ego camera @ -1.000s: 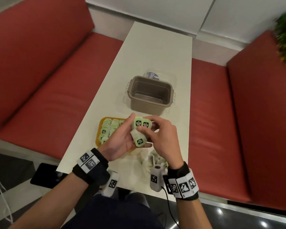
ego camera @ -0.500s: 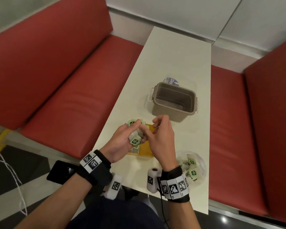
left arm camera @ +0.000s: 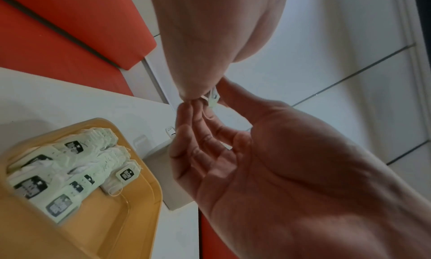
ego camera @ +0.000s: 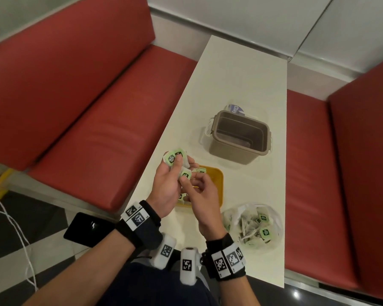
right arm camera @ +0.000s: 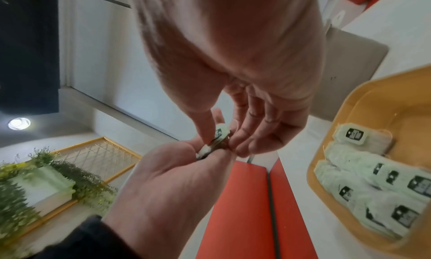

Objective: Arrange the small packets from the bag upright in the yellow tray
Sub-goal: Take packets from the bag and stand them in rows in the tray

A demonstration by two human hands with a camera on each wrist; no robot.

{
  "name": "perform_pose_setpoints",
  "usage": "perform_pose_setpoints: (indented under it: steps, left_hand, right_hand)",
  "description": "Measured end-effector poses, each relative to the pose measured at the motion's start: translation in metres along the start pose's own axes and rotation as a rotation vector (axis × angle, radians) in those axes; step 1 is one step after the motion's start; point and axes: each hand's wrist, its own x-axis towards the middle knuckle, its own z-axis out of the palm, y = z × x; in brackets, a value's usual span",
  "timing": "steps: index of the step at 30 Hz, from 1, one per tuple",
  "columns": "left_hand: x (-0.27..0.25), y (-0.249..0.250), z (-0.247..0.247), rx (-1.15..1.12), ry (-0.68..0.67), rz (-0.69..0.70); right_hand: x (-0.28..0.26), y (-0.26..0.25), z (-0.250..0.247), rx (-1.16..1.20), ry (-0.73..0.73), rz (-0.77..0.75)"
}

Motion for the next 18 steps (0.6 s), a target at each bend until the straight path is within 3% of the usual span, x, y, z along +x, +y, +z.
perform_pose_setpoints:
  steps: [7,10,13,18]
  left_hand:
    - [0.012,0.004,-0.009,-0.186,0.04,0.025]
    - [0.02,0.008,-0.024,-0.122,0.076,0.024]
    - [0.021,0.006,-0.043,0.085,-0.043,-0.027]
    - [0.014,-0.003,-0.048,0.361,-0.235,-0.148]
  right_hand:
    - [0.01,-0.01,-0.014,0.021,0.006,-0.051]
    - [0.016,-0.022,-0.032,-0.317,0.02,-0.24]
    - [0.024,-0.039,-0.051,-0.753,-0.041,-0.438]
    - [0.041,-0.057,-0.063,-1.074,-0.171,-0.442]
